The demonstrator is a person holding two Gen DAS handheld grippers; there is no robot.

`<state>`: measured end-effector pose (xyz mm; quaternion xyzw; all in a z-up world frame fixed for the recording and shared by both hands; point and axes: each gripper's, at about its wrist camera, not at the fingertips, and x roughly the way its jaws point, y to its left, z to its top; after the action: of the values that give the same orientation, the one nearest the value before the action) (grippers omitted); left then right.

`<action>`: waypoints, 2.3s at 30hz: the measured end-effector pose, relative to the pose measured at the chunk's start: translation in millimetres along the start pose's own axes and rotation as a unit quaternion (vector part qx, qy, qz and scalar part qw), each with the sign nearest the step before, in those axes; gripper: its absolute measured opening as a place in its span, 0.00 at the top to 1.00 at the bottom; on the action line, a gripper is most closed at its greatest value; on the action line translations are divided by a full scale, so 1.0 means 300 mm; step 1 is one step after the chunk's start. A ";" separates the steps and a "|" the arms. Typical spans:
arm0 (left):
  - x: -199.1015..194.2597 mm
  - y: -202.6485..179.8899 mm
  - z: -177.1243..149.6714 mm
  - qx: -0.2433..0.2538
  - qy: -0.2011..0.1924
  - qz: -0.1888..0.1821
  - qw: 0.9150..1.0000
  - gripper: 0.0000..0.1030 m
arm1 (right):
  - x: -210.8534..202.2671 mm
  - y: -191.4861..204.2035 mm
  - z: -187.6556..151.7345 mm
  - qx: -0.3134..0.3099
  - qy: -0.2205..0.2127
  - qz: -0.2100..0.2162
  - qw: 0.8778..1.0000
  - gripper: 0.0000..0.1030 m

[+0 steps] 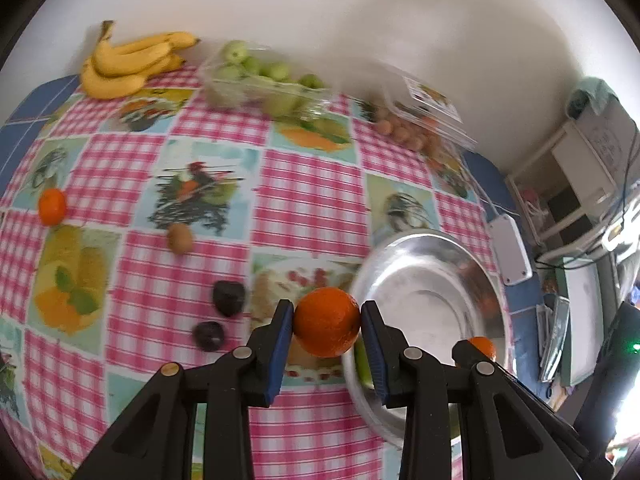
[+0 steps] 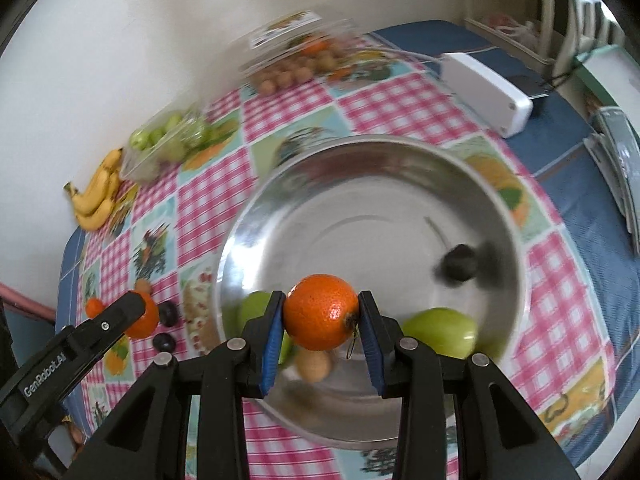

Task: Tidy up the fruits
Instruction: 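Carry the orange with the left tool while the right tool carries its orange to the bowl, then open the left tool over the bowl while the right tool releases its orange there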

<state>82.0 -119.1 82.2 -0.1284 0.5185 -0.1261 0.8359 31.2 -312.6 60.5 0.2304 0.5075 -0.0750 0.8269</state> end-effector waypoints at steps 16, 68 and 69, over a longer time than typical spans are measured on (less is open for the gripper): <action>0.088 -0.178 -0.033 0.072 0.012 -0.009 0.997 0.64 | 0.016 -0.101 0.008 0.016 -0.003 -0.022 1.000 0.63; 0.238 -0.260 -0.006 0.102 0.057 0.018 0.993 0.46 | 0.132 -0.054 0.007 -0.029 0.023 -0.085 0.996 0.58; 0.227 -0.254 -0.005 0.101 0.056 0.018 0.993 0.46 | 0.129 -0.055 0.007 -0.031 0.022 -0.086 0.996 0.55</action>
<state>104.1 -213.9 51.0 -0.0272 0.5517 -0.1700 0.8161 45.2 -323.8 22.6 0.1617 0.5455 -0.1253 0.8128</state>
